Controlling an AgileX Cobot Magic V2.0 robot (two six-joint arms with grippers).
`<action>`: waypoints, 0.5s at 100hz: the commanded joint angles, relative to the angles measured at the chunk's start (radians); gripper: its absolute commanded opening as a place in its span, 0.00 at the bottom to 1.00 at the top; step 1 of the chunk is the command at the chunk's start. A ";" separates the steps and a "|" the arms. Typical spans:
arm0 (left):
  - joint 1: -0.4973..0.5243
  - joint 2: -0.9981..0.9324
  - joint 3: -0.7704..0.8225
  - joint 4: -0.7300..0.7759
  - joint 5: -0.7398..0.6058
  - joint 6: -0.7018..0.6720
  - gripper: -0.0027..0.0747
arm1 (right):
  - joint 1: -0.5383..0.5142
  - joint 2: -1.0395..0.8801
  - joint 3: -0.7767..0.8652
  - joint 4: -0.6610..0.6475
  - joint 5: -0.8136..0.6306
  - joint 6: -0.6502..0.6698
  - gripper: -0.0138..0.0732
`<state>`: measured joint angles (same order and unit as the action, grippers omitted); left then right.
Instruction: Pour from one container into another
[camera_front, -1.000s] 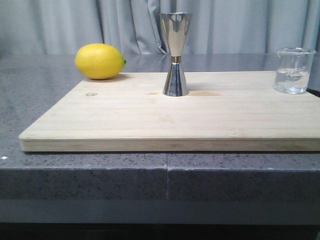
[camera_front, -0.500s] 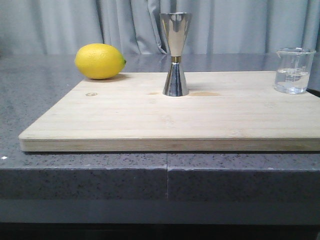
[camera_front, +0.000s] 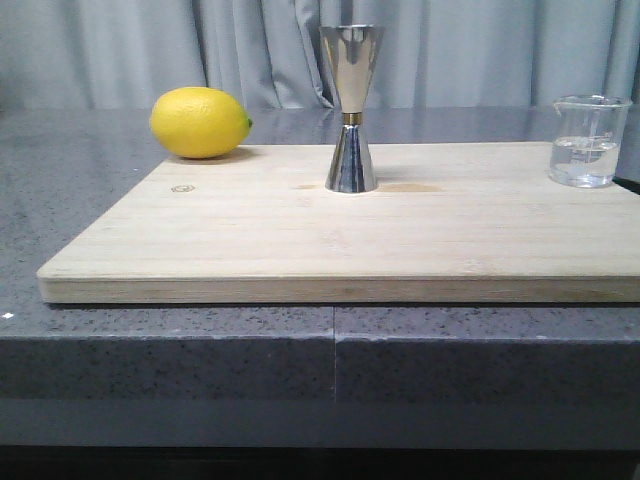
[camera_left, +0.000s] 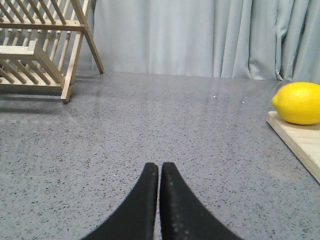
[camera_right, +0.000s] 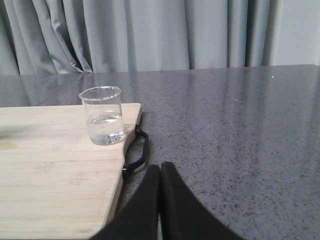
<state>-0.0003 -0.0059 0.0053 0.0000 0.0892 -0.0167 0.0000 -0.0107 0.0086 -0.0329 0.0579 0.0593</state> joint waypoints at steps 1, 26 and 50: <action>-0.006 -0.022 0.020 -0.011 -0.080 -0.002 0.01 | -0.005 -0.018 0.028 -0.002 -0.069 0.000 0.08; -0.006 -0.022 0.020 -0.112 -0.115 -0.010 0.01 | -0.005 -0.018 0.028 -0.002 -0.093 0.000 0.08; -0.006 -0.017 -0.027 -0.295 -0.188 -0.014 0.01 | -0.005 -0.018 -0.007 0.154 -0.119 0.000 0.08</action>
<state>-0.0003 -0.0059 0.0053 -0.2234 -0.0292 -0.0207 0.0000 -0.0107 0.0086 0.0460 0.0126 0.0593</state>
